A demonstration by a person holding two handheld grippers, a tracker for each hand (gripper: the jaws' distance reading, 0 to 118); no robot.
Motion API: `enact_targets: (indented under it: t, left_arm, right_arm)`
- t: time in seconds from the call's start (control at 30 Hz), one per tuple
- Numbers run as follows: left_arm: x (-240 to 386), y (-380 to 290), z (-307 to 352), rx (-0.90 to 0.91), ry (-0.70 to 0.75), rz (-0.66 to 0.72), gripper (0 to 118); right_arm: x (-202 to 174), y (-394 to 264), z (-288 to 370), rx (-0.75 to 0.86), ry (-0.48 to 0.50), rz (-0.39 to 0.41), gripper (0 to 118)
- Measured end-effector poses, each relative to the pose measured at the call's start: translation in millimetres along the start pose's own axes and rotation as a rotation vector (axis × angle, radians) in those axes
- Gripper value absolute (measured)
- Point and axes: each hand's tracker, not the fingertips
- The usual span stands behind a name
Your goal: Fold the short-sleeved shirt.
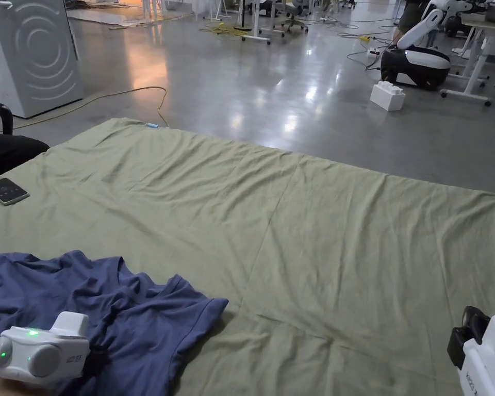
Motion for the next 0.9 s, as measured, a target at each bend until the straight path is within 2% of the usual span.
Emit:
enact_targets:
  t: [0.03,0.07,0.33,0.43,0.57,0.73,0.9]
  left_arm:
    - [1.8,0.9,0.4,0.008,0.014,-0.008,9]
    - [-0.4,-1.1,-1.3,0.003,0.052,-0.018,9]
    - [-11.7,0.3,0.3,0.023,0.009,0.135,6]
    - [-10.2,2.9,12.6,0.076,-0.007,0.125,6]
    - [-14.5,10.2,28.3,0.175,-0.049,0.187,6]
    - [2.3,28.1,55.4,0.307,-0.066,0.103,5]
    - [21.9,59.3,97.8,0.474,-0.121,0.108,5]
  right_arm:
    - [-1.4,-0.4,-0.3,-0.002,0.002,-0.001,0]
    - [-2.9,-0.8,-0.4,-0.003,0.005,-0.002,0]
    - [-5.5,-1.9,5.3,0.003,0.018,0.011,0]
    - [-1.1,-2.6,6.8,0.0,0.012,-0.003,0]
    - [4.1,-5.1,10.4,-0.002,0.01,-0.009,0]
    - [9.5,-3.1,15.8,0.008,0.003,-0.015,0]
    - [13.0,1.2,21.2,0.021,0.001,-0.031,0]
